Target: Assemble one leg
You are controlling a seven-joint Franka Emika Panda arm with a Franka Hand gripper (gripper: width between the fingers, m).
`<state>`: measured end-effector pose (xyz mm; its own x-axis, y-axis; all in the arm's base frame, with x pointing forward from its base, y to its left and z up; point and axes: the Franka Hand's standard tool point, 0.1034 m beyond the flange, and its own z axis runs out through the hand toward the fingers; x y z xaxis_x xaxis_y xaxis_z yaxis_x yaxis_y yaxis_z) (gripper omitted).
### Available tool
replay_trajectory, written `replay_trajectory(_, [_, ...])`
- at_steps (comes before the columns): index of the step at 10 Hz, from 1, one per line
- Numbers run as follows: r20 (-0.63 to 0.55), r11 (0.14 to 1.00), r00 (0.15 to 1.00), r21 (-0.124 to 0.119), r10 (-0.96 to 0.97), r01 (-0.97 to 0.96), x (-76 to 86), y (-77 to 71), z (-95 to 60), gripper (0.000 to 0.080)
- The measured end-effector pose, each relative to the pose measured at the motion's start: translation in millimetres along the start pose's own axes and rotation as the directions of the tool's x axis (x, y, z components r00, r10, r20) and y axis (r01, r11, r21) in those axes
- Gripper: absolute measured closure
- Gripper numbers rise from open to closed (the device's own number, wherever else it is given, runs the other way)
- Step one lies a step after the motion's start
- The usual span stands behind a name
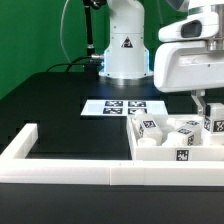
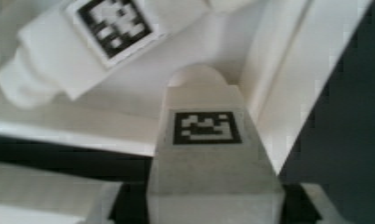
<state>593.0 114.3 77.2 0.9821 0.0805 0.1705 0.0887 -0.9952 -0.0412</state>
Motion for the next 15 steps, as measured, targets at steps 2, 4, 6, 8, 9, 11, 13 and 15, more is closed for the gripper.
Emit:
replay_trajectory(2, [-0.002, 0.966, 0.966, -0.014, 0.26, -0.26, -0.5, 0.1, 0.2, 0.0511])
replay_trajectory(4, [-0.01, 0.887, 0.887, -0.029, 0.461, -0.461, -0.1, 1.0, 0.2, 0.0511])
replay_trajectory(6, [-0.015, 0.818, 0.818, -0.028, 0.574, -0.575, -0.2, 2.4, -0.1, 0.0511])
replay_trajectory(8, [-0.013, 0.847, 0.847, -0.027, 0.531, -0.531, -0.2, 2.3, 0.0, 0.0511])
replay_trajectory(9, [-0.011, 0.881, 0.882, -0.029, 0.472, -0.472, -0.7, 1.4, 0.2, 0.0327])
replay_trajectory(11, [-0.009, 0.97, 0.971, -0.033, 0.239, -0.239, 2.9, 5.0, -1.6, 0.0193])
replay_trajectory(13, [-0.003, 0.998, 0.999, -0.036, 0.052, -0.052, 5.6, 9.5, -1.4, 0.0156])
replay_trajectory(15, [0.002, 0.993, 0.994, -0.04, -0.107, 0.107, 5.8, 9.9, -1.3, 0.0151])
